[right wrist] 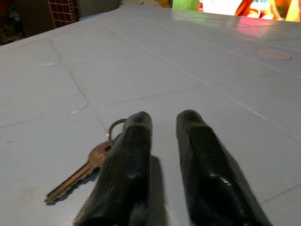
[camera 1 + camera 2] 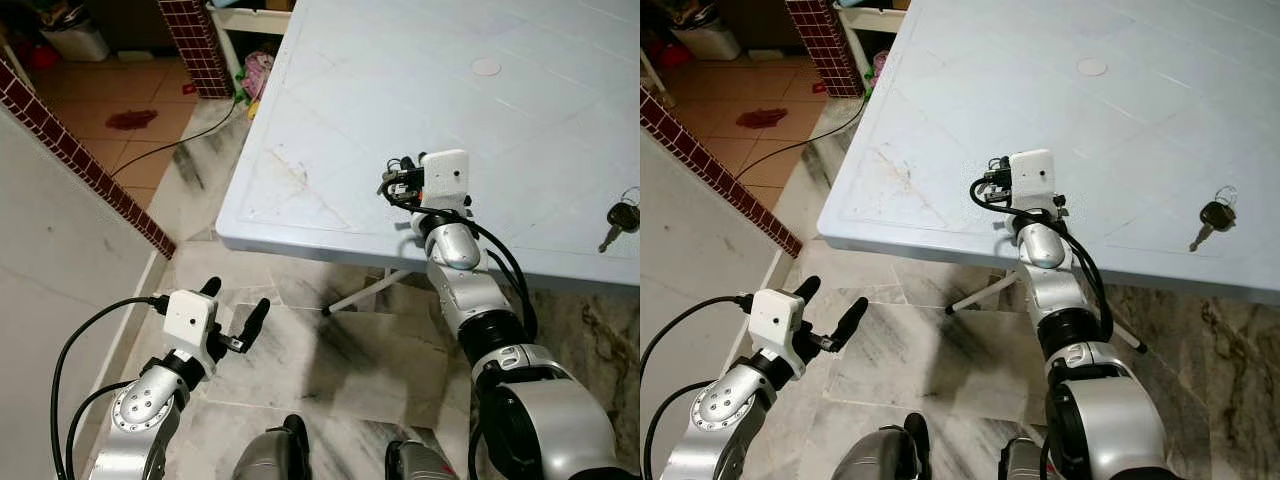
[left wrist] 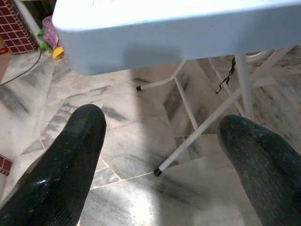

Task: Hang keys on a hook

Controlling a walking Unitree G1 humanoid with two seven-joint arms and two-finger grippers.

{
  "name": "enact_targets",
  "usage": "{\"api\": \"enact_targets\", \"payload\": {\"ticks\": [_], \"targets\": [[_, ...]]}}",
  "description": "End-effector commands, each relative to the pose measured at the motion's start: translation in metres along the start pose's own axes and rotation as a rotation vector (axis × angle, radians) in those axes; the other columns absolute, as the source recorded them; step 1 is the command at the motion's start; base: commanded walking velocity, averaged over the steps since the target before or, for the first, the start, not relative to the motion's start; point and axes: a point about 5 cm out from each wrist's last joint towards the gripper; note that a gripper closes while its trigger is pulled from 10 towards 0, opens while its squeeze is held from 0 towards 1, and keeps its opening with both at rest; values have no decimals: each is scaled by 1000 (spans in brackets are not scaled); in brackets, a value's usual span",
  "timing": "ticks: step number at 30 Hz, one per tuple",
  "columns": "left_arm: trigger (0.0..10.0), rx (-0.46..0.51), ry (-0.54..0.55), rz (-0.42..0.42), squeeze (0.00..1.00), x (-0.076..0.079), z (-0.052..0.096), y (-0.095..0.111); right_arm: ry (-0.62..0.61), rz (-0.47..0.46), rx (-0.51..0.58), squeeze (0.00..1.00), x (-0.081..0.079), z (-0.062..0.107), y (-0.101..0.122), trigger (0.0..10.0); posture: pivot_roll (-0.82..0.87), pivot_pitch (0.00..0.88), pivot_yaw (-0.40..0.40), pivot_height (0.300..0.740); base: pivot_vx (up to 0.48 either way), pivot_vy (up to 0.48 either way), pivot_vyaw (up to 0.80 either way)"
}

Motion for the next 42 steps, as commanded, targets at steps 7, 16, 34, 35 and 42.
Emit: {"api": "enact_targets", "payload": {"ticks": [7,16,34,35,42], "targets": [[10000,-24,15,-13,0,-3,6,-3,32,-100,-58,1000,-7,-8,3,10000,50,252,153,740,0,0,0],[10000,-24,10,-15,0,-1,7,-3,37,-168,-107,1000,-14,-19,13,10000,53,254,150,740,0,0,0],[10000,-27,6,-12,0,1,7,-3,50,-153,-282,1000,-30,-10,-11,0,46,261,148,740,0,0,0],[10000,-28,5,-11,0,1,7,-3,56,-158,-285,1000,-30,-10,-11,0,47,262,148,740,0,0,0],[10000,-31,7,-13,0,0,7,-3,29,-182,-339,0,-29,-12,-11,0,51,261,147,740,0,0,0]]}}
Point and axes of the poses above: a point about 5 cm out from each wrist's last joint towards the gripper, its own z axis pointing back from the gripper into the wrist, its own y axis along the axis of the wrist's last joint, x = y × z, and after that the axes turned 8 degrees about z, right-handed
